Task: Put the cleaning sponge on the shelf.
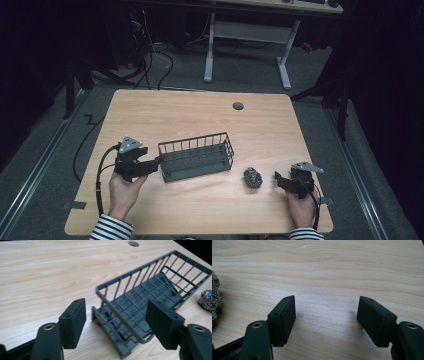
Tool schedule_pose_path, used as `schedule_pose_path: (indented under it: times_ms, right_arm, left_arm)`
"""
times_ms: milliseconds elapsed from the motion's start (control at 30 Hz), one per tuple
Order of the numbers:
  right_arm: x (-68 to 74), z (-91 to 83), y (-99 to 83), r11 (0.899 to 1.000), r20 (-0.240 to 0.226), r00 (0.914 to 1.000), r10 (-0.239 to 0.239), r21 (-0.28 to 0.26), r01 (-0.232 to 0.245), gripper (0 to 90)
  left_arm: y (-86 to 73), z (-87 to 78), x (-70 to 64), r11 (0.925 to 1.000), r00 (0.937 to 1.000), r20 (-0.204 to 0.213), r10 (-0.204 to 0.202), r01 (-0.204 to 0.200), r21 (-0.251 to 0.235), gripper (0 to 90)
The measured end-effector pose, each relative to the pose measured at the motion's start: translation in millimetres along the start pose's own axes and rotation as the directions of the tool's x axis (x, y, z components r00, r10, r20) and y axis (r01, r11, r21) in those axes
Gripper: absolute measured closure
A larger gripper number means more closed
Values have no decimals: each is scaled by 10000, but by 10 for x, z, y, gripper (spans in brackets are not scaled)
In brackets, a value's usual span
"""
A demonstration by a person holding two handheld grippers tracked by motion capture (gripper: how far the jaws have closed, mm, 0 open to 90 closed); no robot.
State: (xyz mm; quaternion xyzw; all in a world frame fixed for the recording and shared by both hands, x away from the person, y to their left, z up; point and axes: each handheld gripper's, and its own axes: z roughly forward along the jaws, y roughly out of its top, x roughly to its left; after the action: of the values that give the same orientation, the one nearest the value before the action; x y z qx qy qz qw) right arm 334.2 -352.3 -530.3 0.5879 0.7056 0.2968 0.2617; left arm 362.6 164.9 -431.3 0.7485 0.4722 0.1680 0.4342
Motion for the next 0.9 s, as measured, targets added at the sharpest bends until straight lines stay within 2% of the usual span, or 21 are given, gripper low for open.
schedule_pose_path:
  times_ms: [133,233,467,667,900]
  right_arm:
    - [0,0,0,10000,2,10000,-3,-2,3,315]
    - [1,0,0,10000,4,10000,7,-1,-7,316]
    - [0,0,0,10000,4,10000,8,2,-8,315]
    - [1,0,0,10000,5,10000,11,4,-11,316]
    - [2,-1,0,10000,6,10000,31,9,-31,315]
  left_arm:
    - [-26,-104,91,9996,9998,-143,-128,124,-256,312]
    - [-71,-179,175,9983,9989,-264,-389,376,-450,303]
    - [-248,-257,364,9953,9943,-632,-858,828,-494,296]
    - [-453,-227,487,9932,9876,-1073,-1145,1113,-348,288]
    - [-641,-121,590,9898,9802,-1374,-1424,1425,-88,277]
